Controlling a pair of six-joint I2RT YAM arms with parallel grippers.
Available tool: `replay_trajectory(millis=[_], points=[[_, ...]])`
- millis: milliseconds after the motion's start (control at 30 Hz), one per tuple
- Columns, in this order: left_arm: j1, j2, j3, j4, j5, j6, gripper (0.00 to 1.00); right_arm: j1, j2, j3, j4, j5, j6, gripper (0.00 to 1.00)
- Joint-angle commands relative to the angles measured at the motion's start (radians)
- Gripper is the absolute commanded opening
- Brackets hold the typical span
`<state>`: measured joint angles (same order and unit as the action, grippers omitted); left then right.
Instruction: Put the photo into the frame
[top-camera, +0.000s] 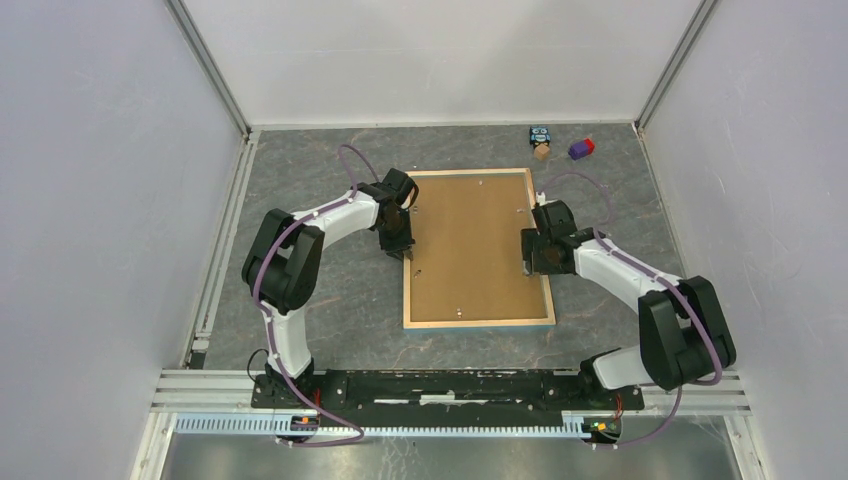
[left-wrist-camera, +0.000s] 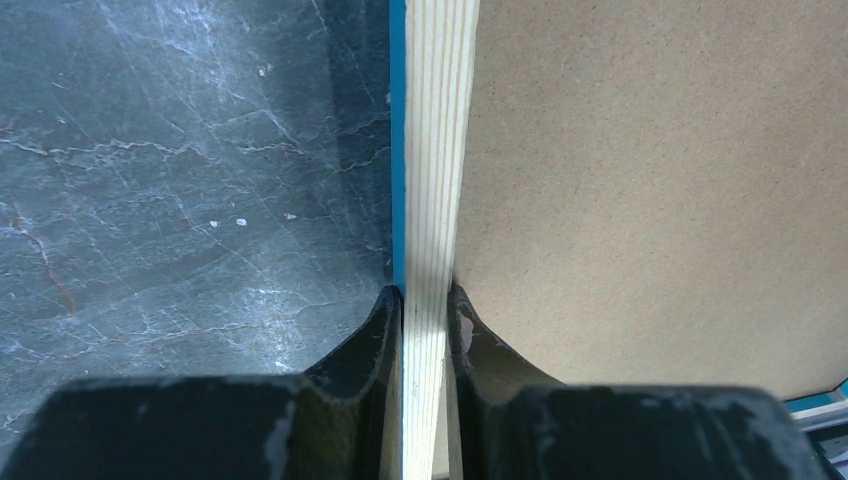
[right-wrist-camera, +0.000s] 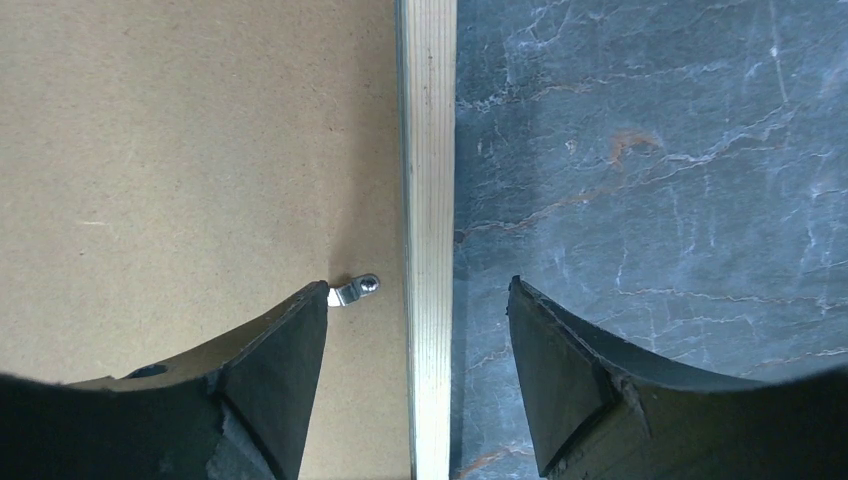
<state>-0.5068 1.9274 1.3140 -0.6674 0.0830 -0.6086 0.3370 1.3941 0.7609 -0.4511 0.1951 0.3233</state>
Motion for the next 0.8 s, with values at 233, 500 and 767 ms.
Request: replay_trajectory(millis=[233, 500, 767], points=[[0.004, 0.003, 0.011, -0.036, -0.035, 0.004, 0.02, 0.022, 0.001, -0.031, 0.01, 0.031, 0.022, 0.62], [0.004, 0.002, 0.011, -0.038, -0.027, 0.007, 0.02, 0.022, 0.008, -0.027, 0.007, 0.041, 0.016, 0.63], [0.004, 0.001, 0.017, -0.035, -0.009, 0.01, 0.02, 0.021, -0.001, 0.068, -0.024, 0.066, 0.059, 0.67]])
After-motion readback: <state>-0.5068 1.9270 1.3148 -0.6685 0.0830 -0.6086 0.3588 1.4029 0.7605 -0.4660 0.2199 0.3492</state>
